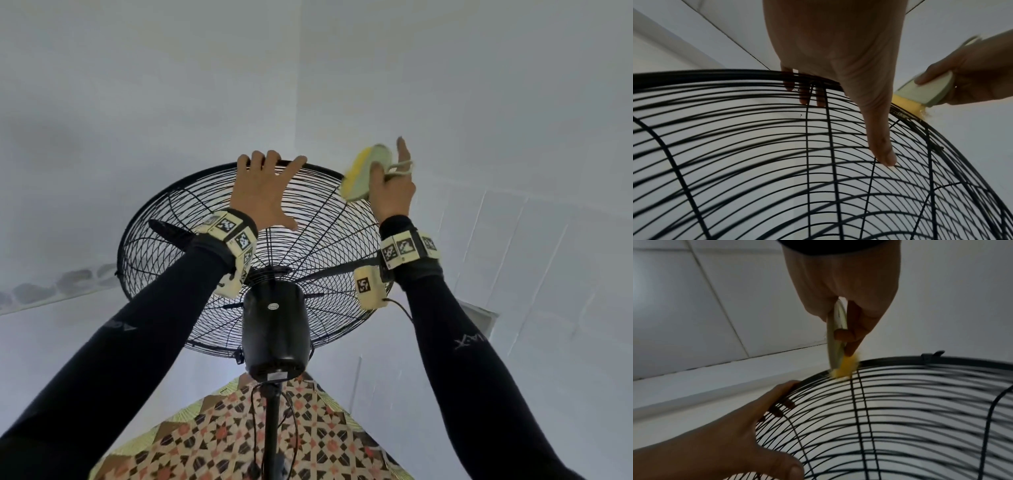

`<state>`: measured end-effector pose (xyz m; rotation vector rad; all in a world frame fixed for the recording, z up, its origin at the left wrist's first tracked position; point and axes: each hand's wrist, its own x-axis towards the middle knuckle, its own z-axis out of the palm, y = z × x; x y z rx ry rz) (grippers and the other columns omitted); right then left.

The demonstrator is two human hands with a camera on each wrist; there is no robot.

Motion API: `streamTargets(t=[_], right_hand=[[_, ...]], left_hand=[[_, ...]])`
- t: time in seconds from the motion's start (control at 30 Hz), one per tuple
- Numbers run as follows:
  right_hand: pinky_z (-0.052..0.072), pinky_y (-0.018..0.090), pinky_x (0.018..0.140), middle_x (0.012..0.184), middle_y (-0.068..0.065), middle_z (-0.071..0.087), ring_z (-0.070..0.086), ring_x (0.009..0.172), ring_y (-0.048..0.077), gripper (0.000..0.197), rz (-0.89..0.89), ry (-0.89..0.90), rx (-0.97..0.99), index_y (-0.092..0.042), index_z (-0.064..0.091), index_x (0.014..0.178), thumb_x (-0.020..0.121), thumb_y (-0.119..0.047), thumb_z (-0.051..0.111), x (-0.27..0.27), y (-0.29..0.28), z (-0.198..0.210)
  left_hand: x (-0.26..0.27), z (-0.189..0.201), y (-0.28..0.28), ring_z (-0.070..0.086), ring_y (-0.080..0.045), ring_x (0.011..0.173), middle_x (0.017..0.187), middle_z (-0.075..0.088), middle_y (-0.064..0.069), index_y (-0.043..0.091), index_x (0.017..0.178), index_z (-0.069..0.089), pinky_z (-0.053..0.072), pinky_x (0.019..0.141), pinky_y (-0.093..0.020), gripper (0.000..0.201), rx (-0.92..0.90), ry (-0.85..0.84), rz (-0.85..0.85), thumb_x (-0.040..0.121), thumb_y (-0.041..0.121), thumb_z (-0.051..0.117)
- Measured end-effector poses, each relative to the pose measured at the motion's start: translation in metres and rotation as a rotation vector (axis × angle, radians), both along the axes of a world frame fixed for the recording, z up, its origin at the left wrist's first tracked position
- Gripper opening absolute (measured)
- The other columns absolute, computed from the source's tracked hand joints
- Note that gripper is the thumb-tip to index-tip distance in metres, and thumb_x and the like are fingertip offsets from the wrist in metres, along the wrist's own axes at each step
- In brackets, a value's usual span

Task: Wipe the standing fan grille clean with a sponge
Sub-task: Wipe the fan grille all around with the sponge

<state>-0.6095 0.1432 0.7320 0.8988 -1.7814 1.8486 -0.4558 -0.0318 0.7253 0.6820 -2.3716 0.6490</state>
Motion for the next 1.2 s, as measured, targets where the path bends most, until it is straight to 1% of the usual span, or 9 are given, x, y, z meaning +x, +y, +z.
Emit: streamTargets(t=[0.17,0.33,0.5,0.6,0.7,0.8,0.9,1.07,1.2], right_hand=[[0.056,0.027,0.081,0.091,-0.001,0.074,0.069,0.087,0.017,0.014,-0.016,0.04,0.284,-0.026,0.071,0.089,0.089,-0.022,0.059,0.006,0.018,0.007],[0.052,0.03,0.089,0.097,0.003,0.066,0.064,0.093,0.026,0.034,-0.125,0.034,0.075,-0.025,0.058,0.129,0.096,-0.027,0.051,0.012,0.005,-0.007],[0.056,0.037,0.088,0.088,0.002,0.073,0.069,0.09,0.025,0.022,-0.119,-0.004,0.274,-0.009,0.074,0.099,0.09,-0.02,0.057,0.017,0.018,-0.011],[0.056,0.024,0.07,0.084,-0.012,0.063,0.064,0.077,0.012,0.031,-0.1,-0.004,0.03,-0.024,0.062,0.126,0.096,-0.019,0.056,0.024,0.022,-0.011],[0.052,0.02,0.055,0.081,-0.01,0.063,0.062,0.066,0.009,0.037,-0.146,0.067,-0.067,-0.03,0.049,0.136,0.1,-0.021,0.053,0.04,0.01,-0.033],[0.058,0.022,0.054,0.09,-0.006,0.064,0.069,0.072,0.015,0.036,-0.057,0.101,-0.03,-0.016,0.044,0.133,0.098,-0.013,0.054,0.057,-0.002,-0.077],[0.051,0.01,0.053,0.098,-0.004,0.06,0.066,0.081,0.012,0.042,0.064,0.048,0.134,-0.007,0.037,0.131,0.094,-0.002,0.057,0.069,-0.002,-0.103],[0.05,0.029,0.049,0.076,0.002,0.064,0.062,0.062,0.015,0.016,-0.103,0.098,0.143,-0.02,0.049,0.112,0.097,-0.017,0.047,0.062,0.002,-0.084],[0.041,0.022,0.054,0.064,-0.003,0.059,0.054,0.055,0.009,0.014,-0.163,0.11,0.355,-0.015,0.055,0.089,0.1,-0.023,0.049,0.06,0.008,-0.077]], left_hand=[[0.004,-0.002,-0.005,0.037,-0.04,0.136,0.151,0.037,-0.015,0.034,0.164,0.008,0.027,0.116,-0.055,0.133,0.003,0.021,-0.024,0.062,0.085,0.076],[0.003,-0.003,-0.003,0.038,-0.04,0.134,0.15,0.038,-0.015,0.034,0.164,0.011,0.027,0.116,-0.055,0.131,-0.002,0.027,-0.061,0.062,0.083,0.078],[0.004,-0.004,-0.008,0.041,-0.04,0.131,0.147,0.04,-0.016,0.032,0.164,0.012,0.028,0.114,-0.055,0.133,-0.01,0.046,-0.063,0.06,0.084,0.078],[0.004,-0.006,-0.005,0.04,-0.04,0.132,0.148,0.039,-0.015,0.032,0.164,0.011,0.027,0.115,-0.055,0.134,-0.02,0.042,-0.092,0.059,0.084,0.078],[0.007,-0.006,-0.009,0.039,-0.039,0.135,0.153,0.034,-0.015,0.029,0.164,0.011,0.026,0.117,-0.054,0.141,-0.017,0.046,-0.147,0.056,0.079,0.085],[0.019,-0.007,-0.023,0.034,-0.042,0.141,0.157,0.029,-0.022,0.027,0.166,0.005,0.024,0.121,-0.054,0.148,-0.01,0.02,-0.159,0.053,0.072,0.091],[0.028,-0.009,-0.03,0.033,-0.044,0.141,0.155,0.031,-0.024,0.034,0.165,-0.004,0.024,0.118,-0.062,0.152,-0.012,0.011,-0.082,0.052,0.075,0.09],[0.032,-0.009,-0.025,0.036,-0.042,0.138,0.155,0.031,-0.017,0.039,0.164,-0.004,0.029,0.113,-0.062,0.149,-0.003,0.013,-0.093,0.054,0.074,0.089],[0.03,-0.011,-0.023,0.035,-0.041,0.139,0.156,0.031,-0.016,0.038,0.165,-0.002,0.026,0.115,-0.062,0.148,-0.003,0.036,-0.109,0.054,0.072,0.09]])
